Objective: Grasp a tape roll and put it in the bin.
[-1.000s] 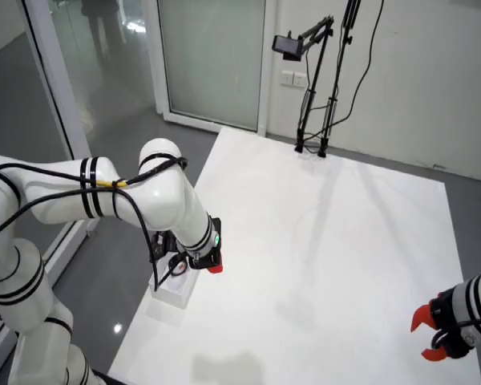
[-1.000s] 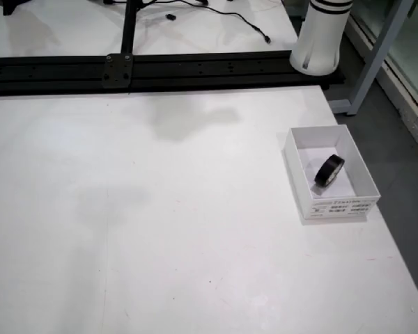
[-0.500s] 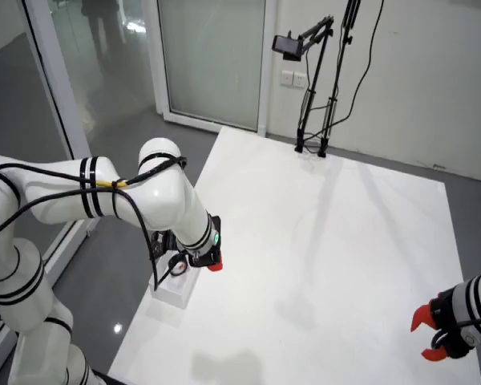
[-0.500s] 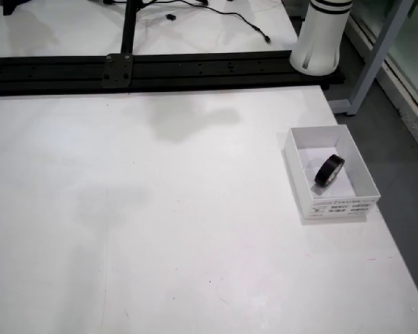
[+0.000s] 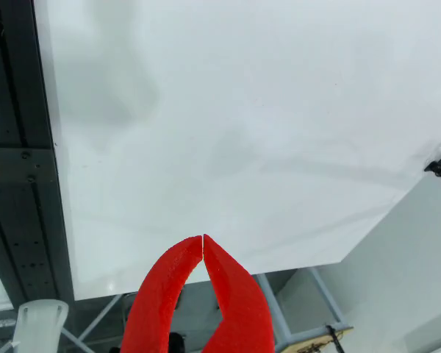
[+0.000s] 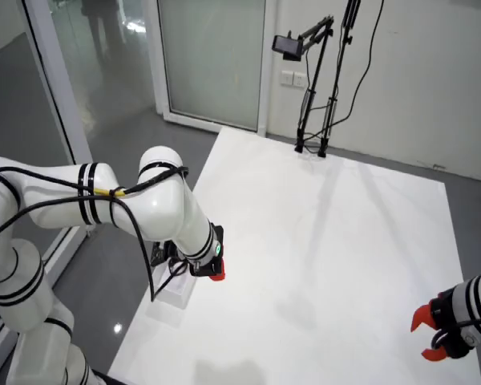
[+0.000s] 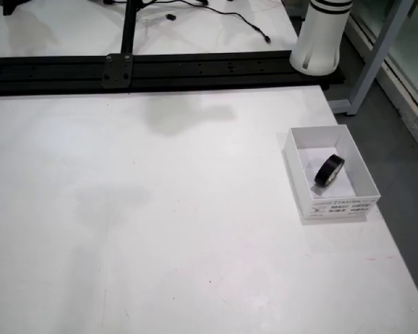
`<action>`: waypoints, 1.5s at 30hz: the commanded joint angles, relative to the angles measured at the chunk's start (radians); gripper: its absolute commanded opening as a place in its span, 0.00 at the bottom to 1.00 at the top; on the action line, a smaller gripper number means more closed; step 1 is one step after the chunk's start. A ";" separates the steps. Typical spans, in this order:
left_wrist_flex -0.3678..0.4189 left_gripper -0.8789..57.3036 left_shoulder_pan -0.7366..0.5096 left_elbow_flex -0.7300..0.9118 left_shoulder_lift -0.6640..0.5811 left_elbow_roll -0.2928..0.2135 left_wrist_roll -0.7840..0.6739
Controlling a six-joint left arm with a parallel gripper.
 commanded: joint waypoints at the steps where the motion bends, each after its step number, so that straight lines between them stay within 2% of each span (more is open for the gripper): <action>1: 0.000 0.01 0.049 0.000 0.000 0.000 0.000; 13: 0.000 0.01 0.095 0.000 -0.001 0.003 0.000; 32: 0.000 0.01 -0.002 0.000 0.000 0.002 0.000; 45: 0.000 0.01 0.024 0.000 0.000 0.002 0.000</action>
